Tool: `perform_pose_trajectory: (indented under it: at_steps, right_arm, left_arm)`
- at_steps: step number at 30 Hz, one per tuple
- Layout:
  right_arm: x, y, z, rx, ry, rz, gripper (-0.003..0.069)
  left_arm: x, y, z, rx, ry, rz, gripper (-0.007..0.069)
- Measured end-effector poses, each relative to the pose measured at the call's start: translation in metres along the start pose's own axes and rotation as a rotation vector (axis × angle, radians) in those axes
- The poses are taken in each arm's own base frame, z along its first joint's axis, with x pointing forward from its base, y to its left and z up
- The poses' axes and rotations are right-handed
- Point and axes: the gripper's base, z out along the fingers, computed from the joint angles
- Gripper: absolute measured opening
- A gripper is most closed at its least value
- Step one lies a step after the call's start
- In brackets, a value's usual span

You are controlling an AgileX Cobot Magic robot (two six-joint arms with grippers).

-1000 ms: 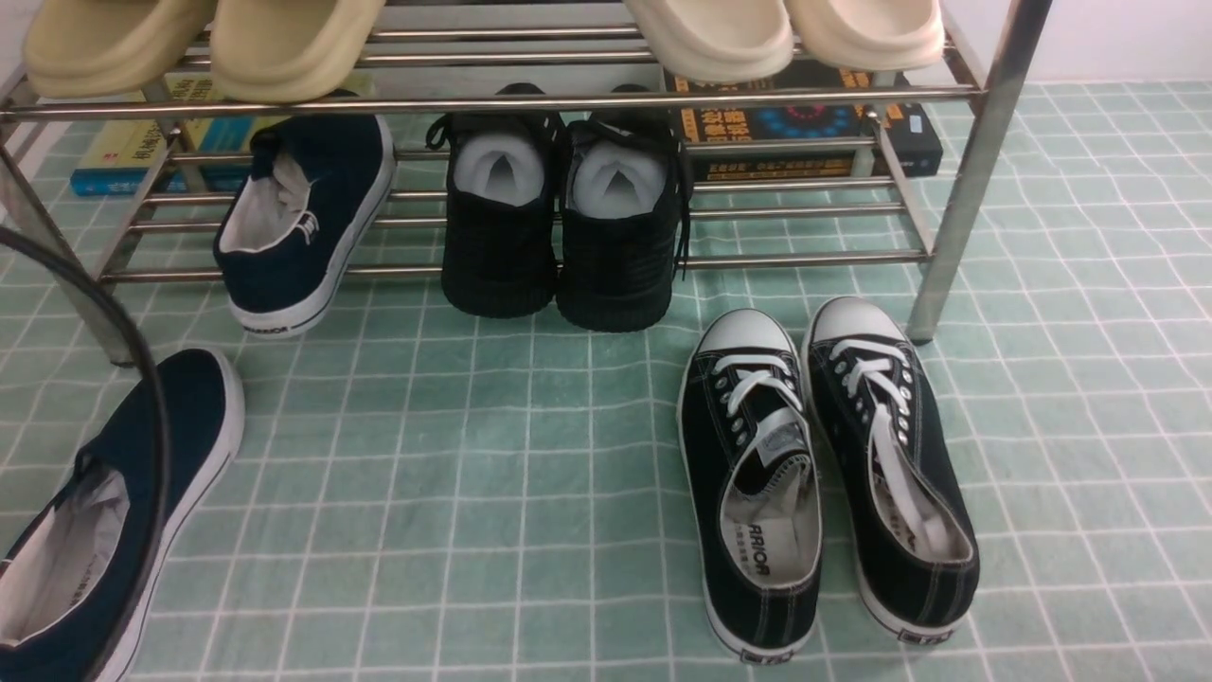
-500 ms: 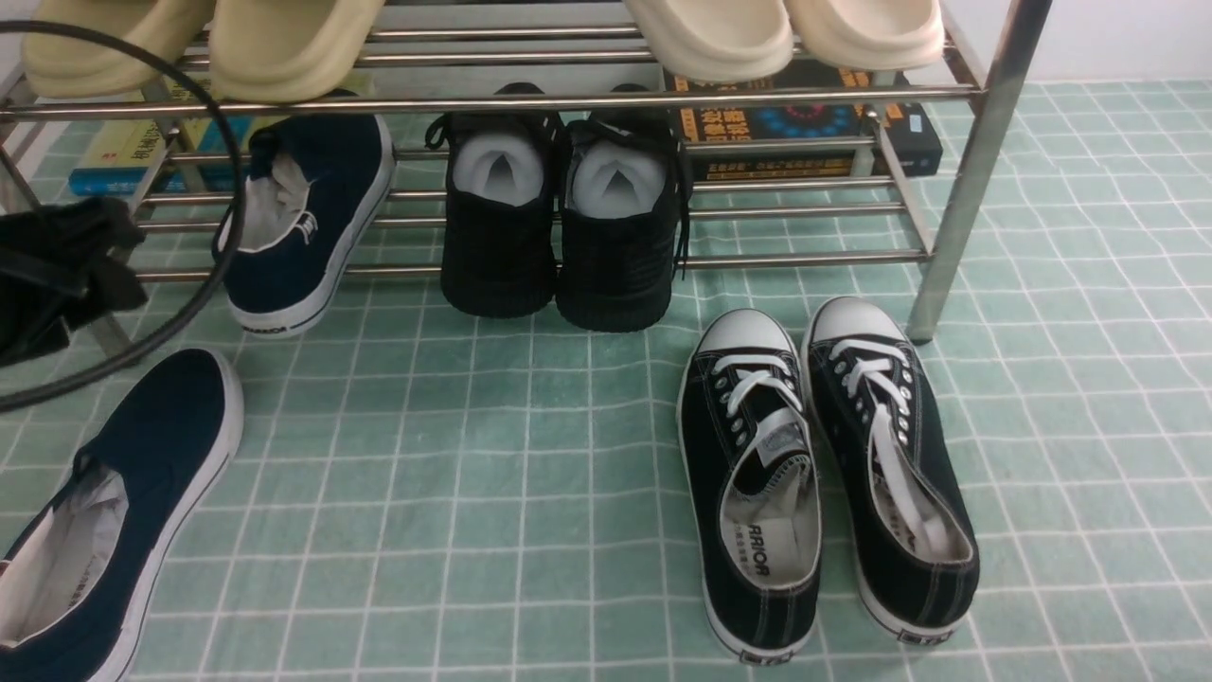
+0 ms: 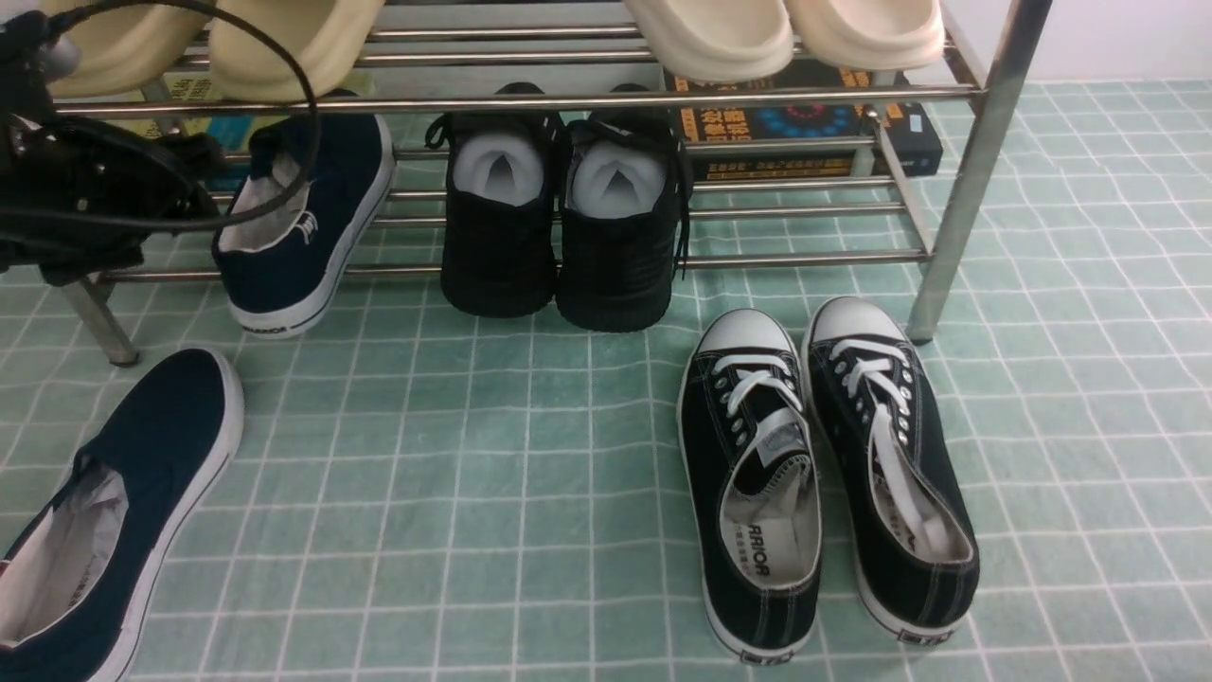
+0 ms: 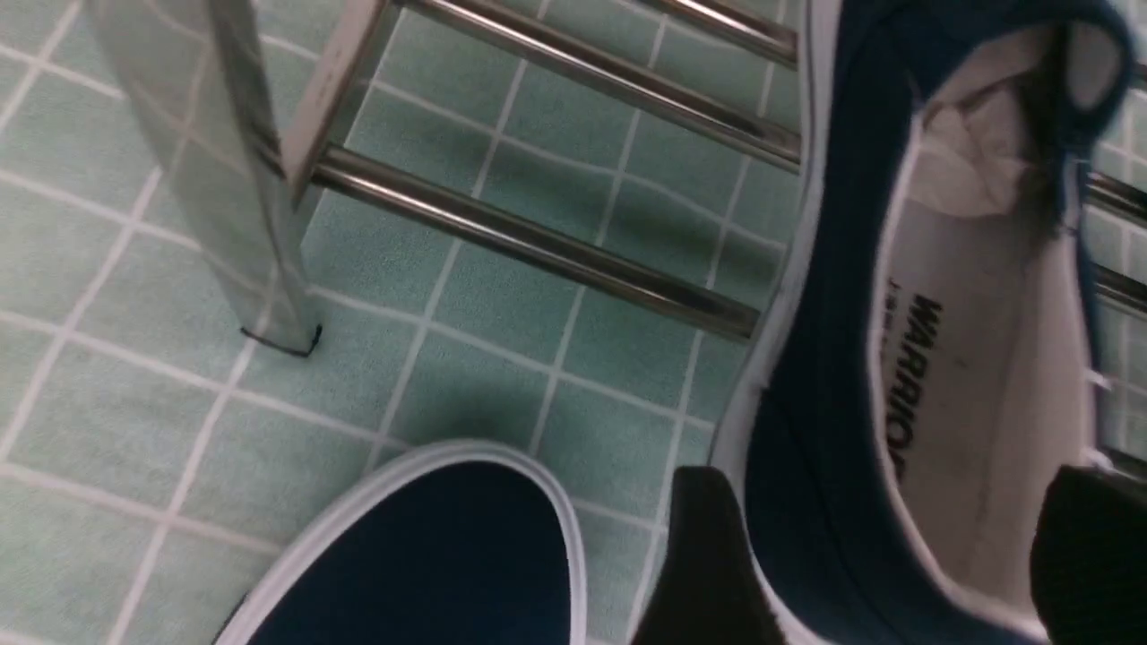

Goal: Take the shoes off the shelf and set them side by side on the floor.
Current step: 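Grasp the leftmost shoe on the bottom shelf of the shoe rack with the left gripper, then set the held shoe down on the floor in front of the rack with the left gripper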

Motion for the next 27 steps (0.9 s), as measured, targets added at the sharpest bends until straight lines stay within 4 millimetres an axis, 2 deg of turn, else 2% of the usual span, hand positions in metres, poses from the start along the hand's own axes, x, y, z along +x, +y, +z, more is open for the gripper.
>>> perform_pose_trajectory:
  at_steps: [1,2,5,13,15,17,18,20,22,27]
  right_arm:
    - [0.0,0.0,0.0,0.0,0.0,0.0,0.0239]
    - [0.0,0.0,0.0,0.0,0.0,0.0,0.0239]
    - [0.0,0.0,0.0,0.0,0.0,0.0,0.0239]
    - [0.0,0.0,0.0,0.0,0.0,0.0,0.0239]
    - [0.0,0.0,0.0,0.0,0.0,0.0,0.0239]
    - [0.0,0.0,0.0,0.0,0.0,0.0,0.0239]
    - [0.0,0.0,0.0,0.0,0.0,0.0,0.0239]
    - [0.0,0.0,0.0,0.0,0.0,0.0,0.0239]
    - [0.0,0.0,0.0,0.0,0.0,0.0,0.0239]
    - [0.0,0.0,0.0,0.0,0.0,0.0,0.0239]
  left_arm:
    - [-0.001,0.0,0.001,0.001,-0.001,-0.002,0.0479]
    - [0.0,0.0,0.014,0.001,0.021,-0.02,0.0467]
    - [-0.002,0.0,0.03,0.008,0.035,-0.05,0.0445]
    - [-0.002,0.002,0.061,0.004,0.045,-0.071,0.038]
    - [0.002,0.004,0.067,-0.002,0.064,-0.074,0.0321]
    - [0.002,0.003,0.066,0.0,0.073,-0.076,0.0223]
    - [0.002,0.003,0.066,0.0,0.084,-0.074,0.0146]
    - [0.003,0.003,0.065,-0.005,0.095,-0.064,0.0068]
    - [0.003,0.002,0.058,-0.007,0.122,-0.06,0.0032]
    - [0.006,-0.002,0.027,-0.016,0.232,-0.04,0.0027]
